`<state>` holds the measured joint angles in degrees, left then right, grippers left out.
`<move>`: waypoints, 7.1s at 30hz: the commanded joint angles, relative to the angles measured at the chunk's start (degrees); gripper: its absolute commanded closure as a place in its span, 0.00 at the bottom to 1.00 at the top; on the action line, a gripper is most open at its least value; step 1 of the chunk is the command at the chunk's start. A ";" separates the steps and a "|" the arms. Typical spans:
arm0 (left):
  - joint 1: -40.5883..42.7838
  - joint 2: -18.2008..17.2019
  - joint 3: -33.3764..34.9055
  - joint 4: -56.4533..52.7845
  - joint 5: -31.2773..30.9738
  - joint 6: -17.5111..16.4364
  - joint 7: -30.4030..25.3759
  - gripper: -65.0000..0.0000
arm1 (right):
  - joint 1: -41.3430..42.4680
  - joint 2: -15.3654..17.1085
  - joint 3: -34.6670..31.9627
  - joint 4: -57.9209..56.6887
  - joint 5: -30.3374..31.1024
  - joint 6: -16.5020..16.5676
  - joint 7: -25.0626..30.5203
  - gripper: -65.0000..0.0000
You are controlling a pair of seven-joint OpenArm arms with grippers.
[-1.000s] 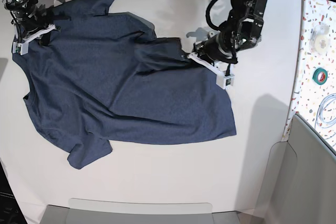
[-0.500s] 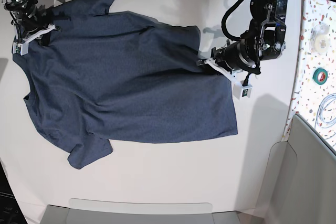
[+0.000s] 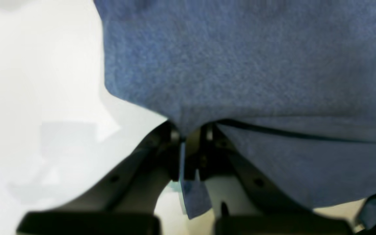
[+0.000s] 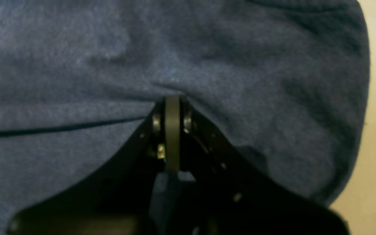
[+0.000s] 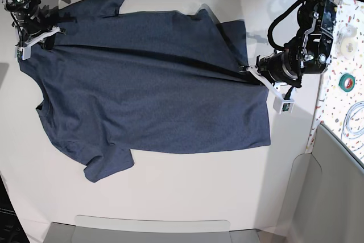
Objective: Layout the t-shirt on the table in an organized manner, then fold the t-shirt properly
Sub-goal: 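Pull the held fabric with the left gripper outward to smooth the body, then pull the shoulder corners apart with both grippers to stretch the t-shirt, then release the t-shirt corners and lift both grippers away, then grasp the shoulder corners with both grippers and lift the edge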
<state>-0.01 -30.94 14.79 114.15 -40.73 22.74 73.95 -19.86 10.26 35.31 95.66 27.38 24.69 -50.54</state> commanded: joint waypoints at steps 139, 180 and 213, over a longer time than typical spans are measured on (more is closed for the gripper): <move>33.90 6.72 -1.82 -2.98 26.27 0.51 -13.51 0.95 | -12.45 -2.39 13.35 -6.65 27.26 14.39 -23.61 0.39; 39.62 7.77 -54.21 -13.97 -30.43 -14.26 -3.76 0.48 | -10.78 -0.99 13.35 -7.00 26.91 14.21 -23.35 1.00; 35.57 12.26 -47.09 -17.93 -29.99 -20.41 -8.50 1.00 | -10.78 -0.02 13.44 -6.56 26.82 14.21 -23.61 1.00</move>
<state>35.07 -18.06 -31.70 95.68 -70.67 2.50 65.71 -29.56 9.65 48.77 89.41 61.30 40.58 -70.46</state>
